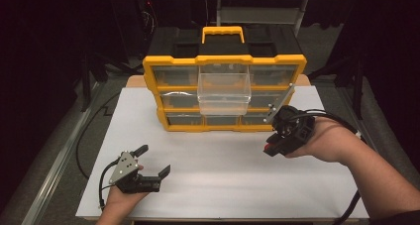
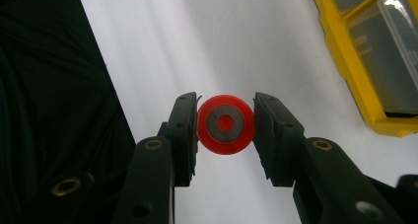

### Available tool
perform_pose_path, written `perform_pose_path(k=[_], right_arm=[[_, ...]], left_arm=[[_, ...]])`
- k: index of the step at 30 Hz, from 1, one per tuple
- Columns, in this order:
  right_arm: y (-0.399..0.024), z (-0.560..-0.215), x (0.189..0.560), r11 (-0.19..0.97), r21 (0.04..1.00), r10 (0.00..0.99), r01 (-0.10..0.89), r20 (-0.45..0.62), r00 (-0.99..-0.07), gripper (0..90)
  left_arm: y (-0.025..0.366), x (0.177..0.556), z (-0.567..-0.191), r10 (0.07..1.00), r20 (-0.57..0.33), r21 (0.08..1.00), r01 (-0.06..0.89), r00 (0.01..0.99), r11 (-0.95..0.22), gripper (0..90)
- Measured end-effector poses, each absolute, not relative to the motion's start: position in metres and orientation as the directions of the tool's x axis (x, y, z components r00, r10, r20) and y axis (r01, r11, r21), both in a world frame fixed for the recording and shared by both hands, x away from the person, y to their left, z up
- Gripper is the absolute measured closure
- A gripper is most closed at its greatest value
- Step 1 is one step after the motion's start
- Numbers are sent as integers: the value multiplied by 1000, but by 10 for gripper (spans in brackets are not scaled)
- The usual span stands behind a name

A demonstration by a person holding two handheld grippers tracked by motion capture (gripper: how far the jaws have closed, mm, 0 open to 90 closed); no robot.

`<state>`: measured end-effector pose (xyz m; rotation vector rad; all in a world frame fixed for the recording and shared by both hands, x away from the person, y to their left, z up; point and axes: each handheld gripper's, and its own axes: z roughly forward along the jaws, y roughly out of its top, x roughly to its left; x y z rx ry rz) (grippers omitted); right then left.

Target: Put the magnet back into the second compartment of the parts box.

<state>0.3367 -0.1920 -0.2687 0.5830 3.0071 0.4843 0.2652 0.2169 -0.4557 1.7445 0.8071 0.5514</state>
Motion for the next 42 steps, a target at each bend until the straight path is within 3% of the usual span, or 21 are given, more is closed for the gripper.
perform_pose_path(k=[42], right_arm=[[-169, -184, 339, 893, 313, 350, 323, -34, -936, 644]], left_arm=[[217, 265, -455, 743, -25, 952, 243, 669, -186, 6]])
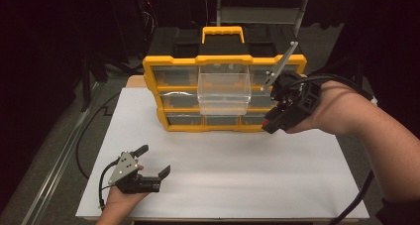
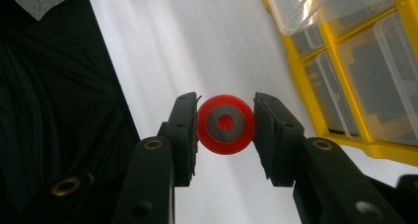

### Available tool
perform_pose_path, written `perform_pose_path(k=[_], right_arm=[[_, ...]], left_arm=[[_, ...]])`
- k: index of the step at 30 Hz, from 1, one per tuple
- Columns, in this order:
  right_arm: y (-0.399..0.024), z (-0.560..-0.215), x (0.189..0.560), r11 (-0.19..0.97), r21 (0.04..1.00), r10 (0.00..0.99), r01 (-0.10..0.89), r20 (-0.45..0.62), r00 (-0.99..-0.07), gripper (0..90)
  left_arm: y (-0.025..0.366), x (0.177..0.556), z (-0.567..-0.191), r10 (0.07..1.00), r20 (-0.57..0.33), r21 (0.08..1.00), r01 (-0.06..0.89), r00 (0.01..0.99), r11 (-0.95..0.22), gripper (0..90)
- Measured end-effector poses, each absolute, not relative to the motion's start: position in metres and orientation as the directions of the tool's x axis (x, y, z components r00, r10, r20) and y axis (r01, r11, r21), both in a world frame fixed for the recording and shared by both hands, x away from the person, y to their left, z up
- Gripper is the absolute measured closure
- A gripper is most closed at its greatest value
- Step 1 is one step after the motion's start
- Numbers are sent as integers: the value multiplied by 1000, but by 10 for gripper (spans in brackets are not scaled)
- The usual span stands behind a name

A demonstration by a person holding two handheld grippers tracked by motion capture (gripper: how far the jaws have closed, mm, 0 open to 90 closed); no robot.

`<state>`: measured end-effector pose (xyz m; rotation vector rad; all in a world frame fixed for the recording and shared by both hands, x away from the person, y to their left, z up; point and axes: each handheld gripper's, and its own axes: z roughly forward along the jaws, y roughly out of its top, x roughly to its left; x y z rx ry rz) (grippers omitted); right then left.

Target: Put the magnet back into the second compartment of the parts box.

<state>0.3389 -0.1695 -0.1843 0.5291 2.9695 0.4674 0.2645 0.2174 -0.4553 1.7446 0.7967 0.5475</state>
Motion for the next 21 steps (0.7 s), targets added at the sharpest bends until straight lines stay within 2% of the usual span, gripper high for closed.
perform_pose_path(k=[21], right_arm=[[-157, -155, 351, 893, 325, 347, 312, -55, -936, 644]], left_arm=[[217, 263, -456, 740, -26, 952, 242, 672, -186, 6]])
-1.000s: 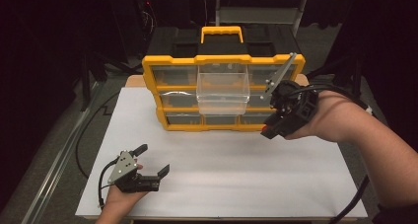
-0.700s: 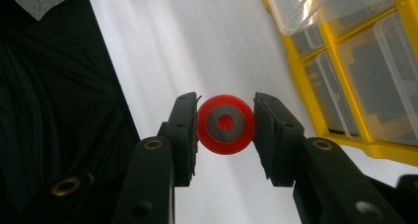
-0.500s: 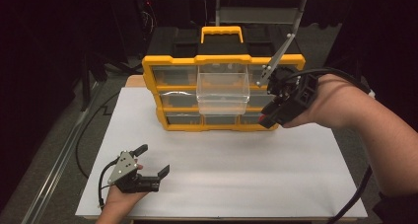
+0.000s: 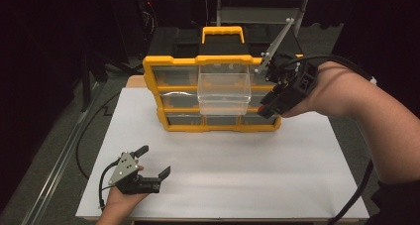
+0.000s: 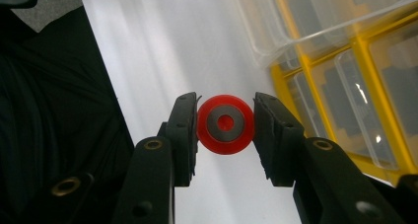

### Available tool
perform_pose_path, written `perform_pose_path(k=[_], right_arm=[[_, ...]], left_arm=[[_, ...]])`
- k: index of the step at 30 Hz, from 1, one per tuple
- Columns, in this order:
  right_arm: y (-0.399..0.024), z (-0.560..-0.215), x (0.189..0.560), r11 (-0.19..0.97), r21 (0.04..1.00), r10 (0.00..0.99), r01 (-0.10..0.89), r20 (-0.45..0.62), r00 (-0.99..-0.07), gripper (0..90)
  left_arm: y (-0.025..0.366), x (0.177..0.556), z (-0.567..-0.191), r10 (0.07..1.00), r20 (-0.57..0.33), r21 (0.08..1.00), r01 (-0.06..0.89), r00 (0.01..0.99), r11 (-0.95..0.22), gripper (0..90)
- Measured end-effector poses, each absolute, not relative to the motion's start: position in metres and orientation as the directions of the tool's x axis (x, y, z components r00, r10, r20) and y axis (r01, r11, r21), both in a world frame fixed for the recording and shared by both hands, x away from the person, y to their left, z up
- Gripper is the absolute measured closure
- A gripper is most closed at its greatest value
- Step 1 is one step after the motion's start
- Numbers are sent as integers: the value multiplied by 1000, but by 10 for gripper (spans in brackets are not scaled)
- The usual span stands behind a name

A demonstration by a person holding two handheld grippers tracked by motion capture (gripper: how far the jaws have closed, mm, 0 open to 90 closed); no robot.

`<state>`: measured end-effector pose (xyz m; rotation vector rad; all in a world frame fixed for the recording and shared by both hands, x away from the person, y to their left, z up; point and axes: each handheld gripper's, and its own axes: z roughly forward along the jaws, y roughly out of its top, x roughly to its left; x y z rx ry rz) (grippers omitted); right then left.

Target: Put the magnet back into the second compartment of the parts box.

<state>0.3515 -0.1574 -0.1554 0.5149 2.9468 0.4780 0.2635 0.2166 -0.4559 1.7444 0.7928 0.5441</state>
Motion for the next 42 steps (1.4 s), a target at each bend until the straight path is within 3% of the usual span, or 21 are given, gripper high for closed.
perform_pose_path(k=[42], right_arm=[[-105, -137, 382, 911, 316, 305, 264, -88, -948, 644]], left_arm=[[217, 263, -456, 736, -28, 953, 240, 677, -184, 6]])
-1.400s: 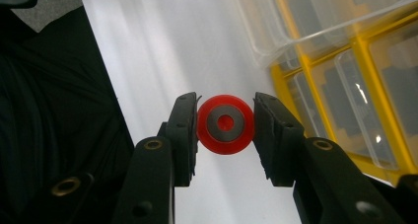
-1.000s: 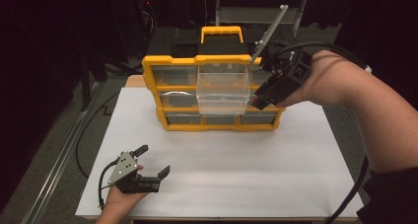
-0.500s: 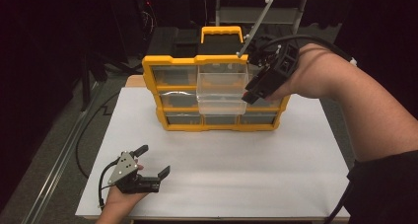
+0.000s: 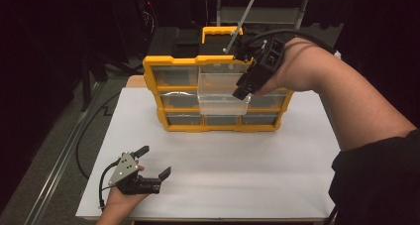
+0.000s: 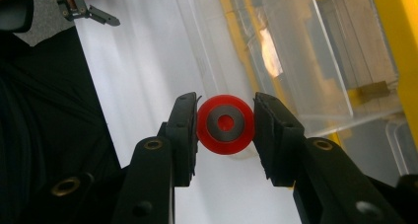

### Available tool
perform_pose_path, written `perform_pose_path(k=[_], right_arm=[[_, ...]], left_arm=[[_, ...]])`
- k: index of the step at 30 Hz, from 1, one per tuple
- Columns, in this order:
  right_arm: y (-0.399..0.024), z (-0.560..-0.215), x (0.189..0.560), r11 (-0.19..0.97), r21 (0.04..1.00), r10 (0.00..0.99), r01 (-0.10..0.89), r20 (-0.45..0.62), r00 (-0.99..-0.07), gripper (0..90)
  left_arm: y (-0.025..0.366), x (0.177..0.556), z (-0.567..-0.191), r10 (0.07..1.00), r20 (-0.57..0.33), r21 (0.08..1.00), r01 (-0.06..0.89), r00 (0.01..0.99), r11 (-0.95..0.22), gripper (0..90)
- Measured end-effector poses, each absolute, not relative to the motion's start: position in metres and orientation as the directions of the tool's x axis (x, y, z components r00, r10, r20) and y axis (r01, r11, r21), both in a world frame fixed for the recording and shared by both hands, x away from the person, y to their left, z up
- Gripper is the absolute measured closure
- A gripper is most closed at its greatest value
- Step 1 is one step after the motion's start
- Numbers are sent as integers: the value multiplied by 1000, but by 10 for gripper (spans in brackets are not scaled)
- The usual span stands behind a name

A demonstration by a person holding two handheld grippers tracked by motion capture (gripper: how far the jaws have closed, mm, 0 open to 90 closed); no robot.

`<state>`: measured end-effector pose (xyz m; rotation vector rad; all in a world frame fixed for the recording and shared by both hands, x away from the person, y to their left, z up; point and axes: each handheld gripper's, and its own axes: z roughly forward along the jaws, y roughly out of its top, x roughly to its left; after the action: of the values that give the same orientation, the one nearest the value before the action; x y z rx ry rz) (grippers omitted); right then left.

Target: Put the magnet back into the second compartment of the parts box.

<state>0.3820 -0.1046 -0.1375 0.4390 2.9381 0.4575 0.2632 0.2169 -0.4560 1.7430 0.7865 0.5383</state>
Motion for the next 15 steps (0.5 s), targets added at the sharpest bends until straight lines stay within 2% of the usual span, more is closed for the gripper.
perform_pose_path(k=[15], right_arm=[[-89, -143, 399, 918, 302, 296, 257, -94, -950, 643]], left_arm=[[218, 263, -456, 736, -35, 954, 243, 676, -177, 6]])
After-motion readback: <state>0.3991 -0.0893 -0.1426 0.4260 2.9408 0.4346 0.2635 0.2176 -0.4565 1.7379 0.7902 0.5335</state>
